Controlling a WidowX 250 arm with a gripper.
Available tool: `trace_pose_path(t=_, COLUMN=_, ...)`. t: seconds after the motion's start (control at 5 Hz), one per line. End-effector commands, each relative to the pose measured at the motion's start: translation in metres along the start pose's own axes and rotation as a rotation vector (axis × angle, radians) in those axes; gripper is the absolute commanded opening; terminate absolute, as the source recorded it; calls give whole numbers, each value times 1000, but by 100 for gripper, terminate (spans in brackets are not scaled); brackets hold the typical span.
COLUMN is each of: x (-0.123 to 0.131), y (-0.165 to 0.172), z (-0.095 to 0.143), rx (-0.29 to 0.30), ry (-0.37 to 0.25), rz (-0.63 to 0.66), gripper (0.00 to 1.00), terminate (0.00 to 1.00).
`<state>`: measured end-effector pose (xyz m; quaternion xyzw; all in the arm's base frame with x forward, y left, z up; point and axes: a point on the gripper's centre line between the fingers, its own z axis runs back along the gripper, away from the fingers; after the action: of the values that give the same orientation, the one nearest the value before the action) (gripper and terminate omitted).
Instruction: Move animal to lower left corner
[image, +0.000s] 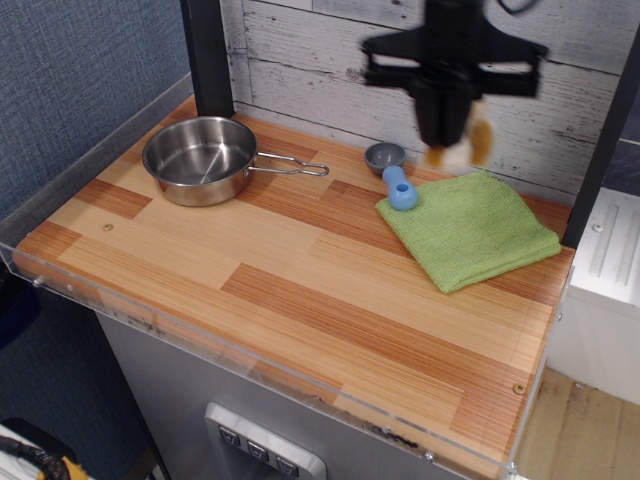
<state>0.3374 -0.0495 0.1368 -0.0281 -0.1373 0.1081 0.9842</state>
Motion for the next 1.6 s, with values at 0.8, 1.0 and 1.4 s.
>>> trace_pose_path(t=0.8, x=-62, y=203, z=36, rx=182, ry=-103, rz=357, gripper=0, terminate=0)
trace_pose_path(t=1.0, x=-77, y=218, z=19, rx=202, ry=-71, rz=400, gripper=0, terminate=0)
trace_pose_path(t=1.4, x=-84, y=242, z=-12, rx=204, ry=-46, rz=497, gripper=0, terminate=0)
